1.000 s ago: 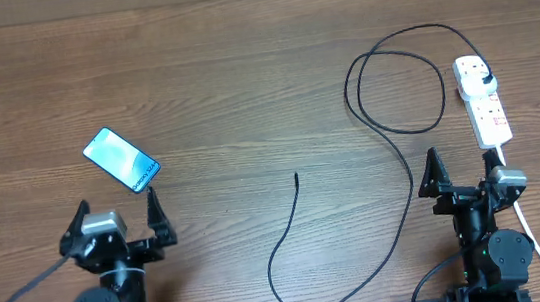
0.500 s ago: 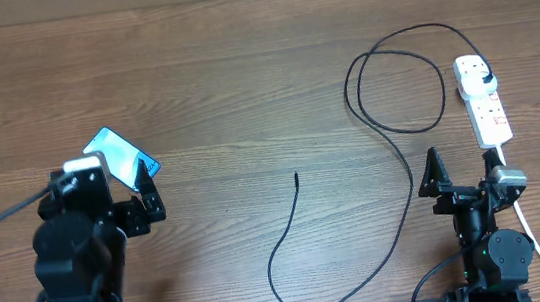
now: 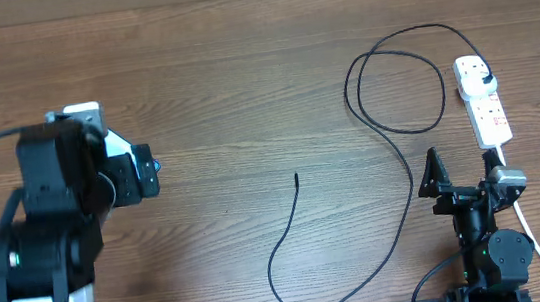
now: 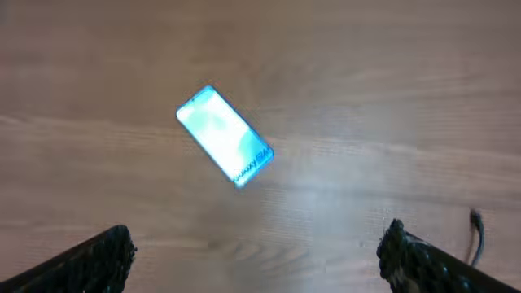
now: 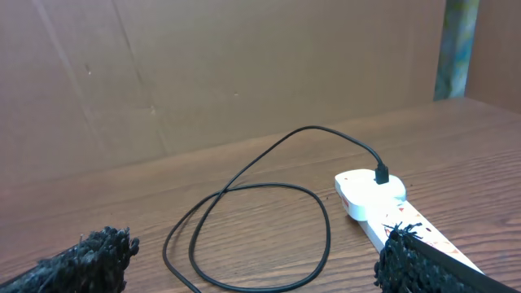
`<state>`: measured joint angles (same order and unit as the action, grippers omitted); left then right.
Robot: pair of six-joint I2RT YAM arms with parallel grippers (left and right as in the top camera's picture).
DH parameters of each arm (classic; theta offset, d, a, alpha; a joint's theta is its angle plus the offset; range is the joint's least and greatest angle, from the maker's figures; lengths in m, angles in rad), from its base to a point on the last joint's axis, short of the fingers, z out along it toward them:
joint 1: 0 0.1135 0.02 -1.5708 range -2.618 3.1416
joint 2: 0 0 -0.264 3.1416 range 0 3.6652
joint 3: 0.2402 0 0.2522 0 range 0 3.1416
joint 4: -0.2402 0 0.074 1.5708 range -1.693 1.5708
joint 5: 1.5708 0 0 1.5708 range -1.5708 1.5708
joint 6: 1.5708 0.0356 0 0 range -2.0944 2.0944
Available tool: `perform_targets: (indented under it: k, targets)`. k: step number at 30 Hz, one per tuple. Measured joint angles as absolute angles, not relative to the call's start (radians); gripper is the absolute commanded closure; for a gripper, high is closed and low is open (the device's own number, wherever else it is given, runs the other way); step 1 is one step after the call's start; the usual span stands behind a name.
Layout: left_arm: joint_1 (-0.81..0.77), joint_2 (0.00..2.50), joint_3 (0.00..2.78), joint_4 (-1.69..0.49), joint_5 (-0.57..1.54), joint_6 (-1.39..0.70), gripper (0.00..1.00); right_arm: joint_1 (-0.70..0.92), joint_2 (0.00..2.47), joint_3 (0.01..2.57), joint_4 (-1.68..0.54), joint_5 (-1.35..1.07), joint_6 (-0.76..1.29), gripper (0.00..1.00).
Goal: Plug charger to phone and switch on socket
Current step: 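Move the left gripper forward over the Galaxy S24+ phone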
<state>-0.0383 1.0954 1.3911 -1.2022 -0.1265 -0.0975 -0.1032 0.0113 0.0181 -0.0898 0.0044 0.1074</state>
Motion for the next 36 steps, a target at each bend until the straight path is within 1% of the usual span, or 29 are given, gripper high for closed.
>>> perform_targets:
  k: [2,6,10,15,18,19,24,26,30,36]
  targets:
    - [-0.038,1.158,1.438,-1.264,-0.113,-0.095,0.01,-0.103,0.011,0.018,-0.09,0.004,0.108,0.0]
    - [-0.038,1.273,1.453,-1.304,-0.089,-0.094,0.01,-0.103,0.011,0.018,-0.09,0.004,0.107,0.0]
    - [-0.038,1.355,1.454,-1.303,-0.017,-0.094,0.0,-0.103,0.011,0.018,-0.09,0.004,0.107,0.0]
    - [-0.037,1.446,1.454,-1.266,0.151,-0.094,0.01,-0.103,0.011,0.018,-0.09,0.005,0.108,0.0]
    - [-0.037,1.501,1.454,-1.238,0.186,-0.131,0.0,-0.103,0.011,0.018,-0.09,0.004,0.107,0.0]
    - [-0.038,1.511,1.454,-1.236,0.181,-0.156,0.0,-0.103,0.011,0.018,-0.089,0.004,0.108,0.0]
    - [-0.037,1.589,1.454,-1.272,0.015,-0.447,0.0,-0.103,0.011,0.018,-0.09,0.004,0.108,0.0]
    - [-0.037,1.607,1.456,-1.272,-0.025,-0.525,0.0,-0.103,0.011,0.018,-0.09,0.004,0.107,0.0]
    - [-0.037,1.664,1.525,-1.317,-0.064,-0.61,0.0,-0.103,0.011,0.018,-0.09,0.004,0.108,0.0]
    - [-0.014,1.788,1.775,-1.426,-0.089,-0.657,0.0,-0.103,0.011,0.018,-0.09,0.004,0.107,0.0]
